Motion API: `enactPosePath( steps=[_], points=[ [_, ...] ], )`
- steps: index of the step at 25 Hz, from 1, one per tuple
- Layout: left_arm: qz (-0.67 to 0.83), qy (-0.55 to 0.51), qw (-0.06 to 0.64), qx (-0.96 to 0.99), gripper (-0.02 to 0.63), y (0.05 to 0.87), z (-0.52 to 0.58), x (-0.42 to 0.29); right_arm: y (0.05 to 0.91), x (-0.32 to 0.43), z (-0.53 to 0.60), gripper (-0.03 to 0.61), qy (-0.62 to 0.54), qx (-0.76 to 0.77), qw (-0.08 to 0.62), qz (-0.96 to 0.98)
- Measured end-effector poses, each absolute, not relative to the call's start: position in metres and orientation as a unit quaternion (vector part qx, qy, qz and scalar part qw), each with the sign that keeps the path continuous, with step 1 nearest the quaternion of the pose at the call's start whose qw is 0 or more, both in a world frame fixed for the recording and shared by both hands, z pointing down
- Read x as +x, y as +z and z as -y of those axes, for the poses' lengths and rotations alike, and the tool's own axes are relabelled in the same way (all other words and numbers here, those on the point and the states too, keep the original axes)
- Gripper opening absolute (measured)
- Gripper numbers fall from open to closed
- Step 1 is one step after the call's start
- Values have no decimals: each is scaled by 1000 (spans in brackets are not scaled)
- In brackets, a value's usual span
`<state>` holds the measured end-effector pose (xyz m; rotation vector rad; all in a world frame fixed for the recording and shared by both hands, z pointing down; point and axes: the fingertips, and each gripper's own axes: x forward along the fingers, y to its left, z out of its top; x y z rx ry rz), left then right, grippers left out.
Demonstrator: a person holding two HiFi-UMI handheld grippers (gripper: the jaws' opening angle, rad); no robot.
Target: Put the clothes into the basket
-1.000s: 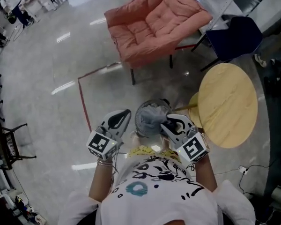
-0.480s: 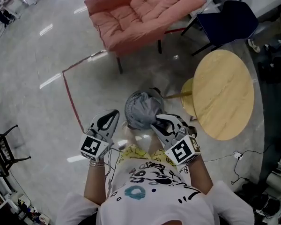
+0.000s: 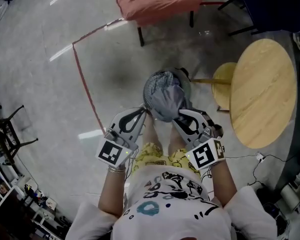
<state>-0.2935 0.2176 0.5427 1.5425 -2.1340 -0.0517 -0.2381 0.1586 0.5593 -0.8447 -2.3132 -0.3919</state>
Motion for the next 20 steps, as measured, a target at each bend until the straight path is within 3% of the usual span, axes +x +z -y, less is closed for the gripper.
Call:
enactPosePath(
  steps=[9, 20],
  points=[
    [795, -1, 290, 533, 17, 609, -220, -292, 625, -247, -148, 86, -98, -283, 329, 896],
    [810, 21, 304, 500, 17, 711, -231, -276, 745, -210, -150, 86, -70, -254, 390, 882]
  ],
)
